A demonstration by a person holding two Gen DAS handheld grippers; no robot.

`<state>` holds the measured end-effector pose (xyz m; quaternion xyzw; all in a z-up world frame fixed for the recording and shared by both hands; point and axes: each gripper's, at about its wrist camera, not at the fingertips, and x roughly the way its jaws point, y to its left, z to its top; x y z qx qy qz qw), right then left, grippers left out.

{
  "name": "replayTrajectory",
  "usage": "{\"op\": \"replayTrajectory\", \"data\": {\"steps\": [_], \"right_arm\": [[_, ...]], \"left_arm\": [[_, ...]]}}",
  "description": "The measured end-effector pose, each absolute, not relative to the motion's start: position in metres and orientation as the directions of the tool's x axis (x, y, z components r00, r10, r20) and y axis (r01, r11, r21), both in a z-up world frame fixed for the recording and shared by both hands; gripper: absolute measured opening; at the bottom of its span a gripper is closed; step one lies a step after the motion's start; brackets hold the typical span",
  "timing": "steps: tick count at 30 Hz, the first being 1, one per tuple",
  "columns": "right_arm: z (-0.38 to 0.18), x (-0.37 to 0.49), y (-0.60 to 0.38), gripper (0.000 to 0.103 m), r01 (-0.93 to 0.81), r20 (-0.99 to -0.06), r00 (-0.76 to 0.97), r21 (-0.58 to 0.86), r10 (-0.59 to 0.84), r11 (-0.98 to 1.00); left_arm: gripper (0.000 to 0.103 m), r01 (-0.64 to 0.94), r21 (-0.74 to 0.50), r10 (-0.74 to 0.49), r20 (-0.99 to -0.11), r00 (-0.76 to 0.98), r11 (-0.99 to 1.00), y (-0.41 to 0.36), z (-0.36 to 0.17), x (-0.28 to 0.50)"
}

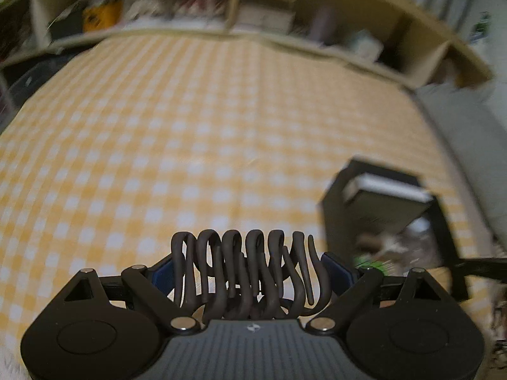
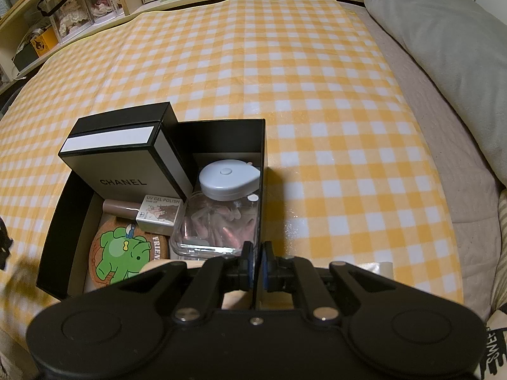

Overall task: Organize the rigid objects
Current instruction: 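Carry the hair claw with the left tool and lower it into the tray, then open the left tool and release the hair claw beside the coaster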

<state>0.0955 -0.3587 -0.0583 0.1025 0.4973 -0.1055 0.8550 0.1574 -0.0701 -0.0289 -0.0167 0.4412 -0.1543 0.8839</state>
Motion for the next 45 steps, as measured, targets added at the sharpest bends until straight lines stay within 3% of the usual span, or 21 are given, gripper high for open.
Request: {"op": "replayTrajectory", "data": {"steps": [5,13,26,34,45], "right_arm": [[-0.058,0.095,-0.359,0.007,0.282,-0.872,0.483,0.069,-0.079,0.957],[-0.058,0.096,-0.358,0.007,0.282,-0.872,0.483,0.07,-0.079,0.957],[-0.059,0.096,-0.358,0.007,0.28,-0.872,0.482,0.062,-0.084,0.958],[-0.059,0.096,-0.357,0.008,0.28,-0.872,0.482,0.06,-0.086,0.958],[-0.059,0.096,-0.357,0.008,0.279,-0.872,0.482,0.059,-0.087,0.959]], "left_arm": [[0.092,0.345,-0.219,-0.388,-0.727,0.567,0.913,-0.102,-0.01,0.147],[0.091,0.439,-0.268,-0.479,-0.729,0.49,0.858,-0.159,-0.022,0.133],[0.092,0.429,-0.277,-0.473,-0.748,0.467,0.86,-0.182,-0.055,0.14],[0.092,0.425,-0.29,-0.49,-0.713,0.502,0.857,-0.183,-0.059,0.142],[0.098,0.469,-0.287,-0.506,-0.735,0.451,0.835,-0.186,-0.064,0.141]]}}
